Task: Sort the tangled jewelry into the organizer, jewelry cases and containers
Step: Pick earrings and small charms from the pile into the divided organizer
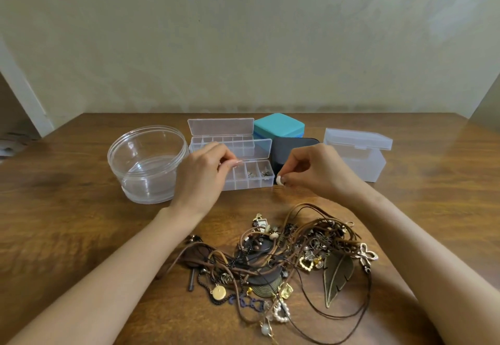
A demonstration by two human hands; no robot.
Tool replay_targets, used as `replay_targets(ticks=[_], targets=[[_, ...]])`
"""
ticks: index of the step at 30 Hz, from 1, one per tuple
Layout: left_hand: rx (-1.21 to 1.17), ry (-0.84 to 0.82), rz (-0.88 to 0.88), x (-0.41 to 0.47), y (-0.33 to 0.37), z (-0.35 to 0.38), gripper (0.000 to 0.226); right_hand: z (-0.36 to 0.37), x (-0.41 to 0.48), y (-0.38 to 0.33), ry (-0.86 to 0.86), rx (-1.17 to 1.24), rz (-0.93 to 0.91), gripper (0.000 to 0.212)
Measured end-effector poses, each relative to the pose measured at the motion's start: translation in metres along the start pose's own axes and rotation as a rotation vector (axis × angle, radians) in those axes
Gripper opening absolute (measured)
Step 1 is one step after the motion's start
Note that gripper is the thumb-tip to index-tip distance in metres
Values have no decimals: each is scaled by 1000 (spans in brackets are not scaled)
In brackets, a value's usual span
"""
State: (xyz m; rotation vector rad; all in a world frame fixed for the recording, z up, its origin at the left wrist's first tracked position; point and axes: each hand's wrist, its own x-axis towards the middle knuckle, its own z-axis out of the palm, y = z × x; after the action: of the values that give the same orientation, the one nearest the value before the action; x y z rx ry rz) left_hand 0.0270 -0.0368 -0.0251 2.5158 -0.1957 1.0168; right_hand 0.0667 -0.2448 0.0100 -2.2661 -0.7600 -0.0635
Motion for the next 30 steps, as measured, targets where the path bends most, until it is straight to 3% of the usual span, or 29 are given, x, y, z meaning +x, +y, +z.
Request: replay_targets(ticks=[7, 19, 24, 30], targets=[[44, -50, -23, 1, -5, 11, 6, 21, 9, -4, 181, 99, -107, 17], [-82, -146, -123, 5, -12, 5, 23, 49, 44, -10, 254, -28, -197, 17], [-39, -7, -93, 7, -13, -6, 13, 62, 48, -14, 290, -234, -295, 11], [-31, -49, -57, 3, -6, -12, 11, 58, 42, -16, 300, -355, -348, 11]])
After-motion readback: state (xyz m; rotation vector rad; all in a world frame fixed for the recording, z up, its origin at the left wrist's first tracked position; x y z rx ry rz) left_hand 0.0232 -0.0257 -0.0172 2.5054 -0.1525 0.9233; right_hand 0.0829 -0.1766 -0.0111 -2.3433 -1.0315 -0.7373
